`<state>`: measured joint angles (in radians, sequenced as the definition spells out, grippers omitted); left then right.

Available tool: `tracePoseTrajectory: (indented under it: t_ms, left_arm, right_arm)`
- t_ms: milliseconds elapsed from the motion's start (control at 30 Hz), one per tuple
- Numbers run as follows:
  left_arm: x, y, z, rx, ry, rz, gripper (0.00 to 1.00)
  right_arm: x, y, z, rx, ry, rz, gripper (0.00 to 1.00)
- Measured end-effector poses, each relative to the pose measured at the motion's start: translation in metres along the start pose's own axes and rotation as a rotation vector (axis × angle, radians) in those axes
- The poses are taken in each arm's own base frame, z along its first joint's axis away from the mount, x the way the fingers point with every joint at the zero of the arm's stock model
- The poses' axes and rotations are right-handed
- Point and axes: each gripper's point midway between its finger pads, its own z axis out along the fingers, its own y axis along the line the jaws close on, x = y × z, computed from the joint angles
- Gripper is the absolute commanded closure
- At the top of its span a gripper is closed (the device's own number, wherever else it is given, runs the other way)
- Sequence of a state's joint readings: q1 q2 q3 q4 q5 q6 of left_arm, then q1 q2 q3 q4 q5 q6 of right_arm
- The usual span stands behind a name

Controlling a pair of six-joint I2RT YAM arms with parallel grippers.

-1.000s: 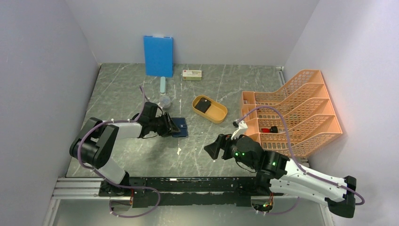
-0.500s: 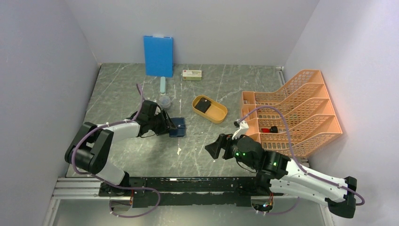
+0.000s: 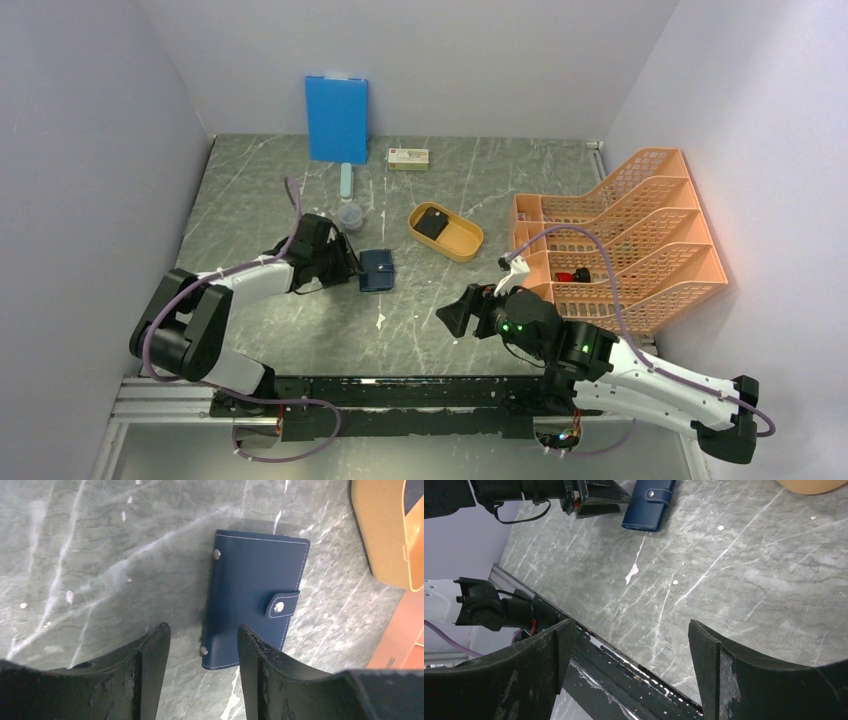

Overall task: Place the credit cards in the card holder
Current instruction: Place the card holder at the center of the board.

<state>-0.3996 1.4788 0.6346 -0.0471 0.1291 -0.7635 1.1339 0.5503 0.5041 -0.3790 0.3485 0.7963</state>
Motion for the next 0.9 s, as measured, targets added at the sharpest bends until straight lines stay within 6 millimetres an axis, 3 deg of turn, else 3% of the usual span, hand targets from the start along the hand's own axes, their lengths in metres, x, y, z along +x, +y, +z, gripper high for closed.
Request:
tracePoseTrajectory:
  t_ms: [33, 67, 100, 133, 233, 433, 633, 767, 900]
  left_arm:
    - [-0.001, 0.001, -0.001, -0.007, -0.005, 0.002, 0.42]
    - [-0.002, 0.003, -0.002, -0.017, -0.012, 0.006, 0.28]
    - [-0.002, 0.005, -0.004, -0.029, -0.019, 0.014, 0.05]
    - [-0.001, 0.006, -0.008, -0.037, -0.026, 0.019, 0.03]
    - [-0.009, 0.003, -0.029, -0.040, -0.092, 0.065, 0.03]
    - [-0.027, -0.027, -0.084, 0.028, -0.269, 0.179, 0.03]
    - [-0.049, -0.040, -0.135, 0.024, -0.382, 0.255, 0.03]
    - [-0.068, -0.056, -0.170, 0.043, -0.448, 0.338, 0.03]
    - [-0.084, -0.068, -0.206, 0.064, -0.531, 0.416, 0.03]
  right_arm:
    - [0.000, 0.000, 0.000, 0.000, 0.000, -0.001, 0.14]
    - [0.000, 0.000, 0.000, 0.000, 0.000, -0.001, 0.13]
    - [0.000, 0.000, 0.000, 0.000, 0.000, -0.002, 0.12]
    - [0.000, -0.001, 0.000, 0.001, 0.000, -0.009, 0.12]
    - [-0.001, -0.005, 0.000, 0.025, 0.000, -0.034, 0.09]
    - [-0.022, -0.012, 0.002, 0.121, -0.048, -0.096, 0.03]
    - [-0.049, -0.036, 0.013, 0.392, -0.141, -0.076, 0.00]
    - [-0.083, -0.037, 0.011, 0.525, -0.239, -0.101, 0.00]
    - [-0.125, -0.019, -0.003, 0.541, -0.322, -0.161, 0.00]
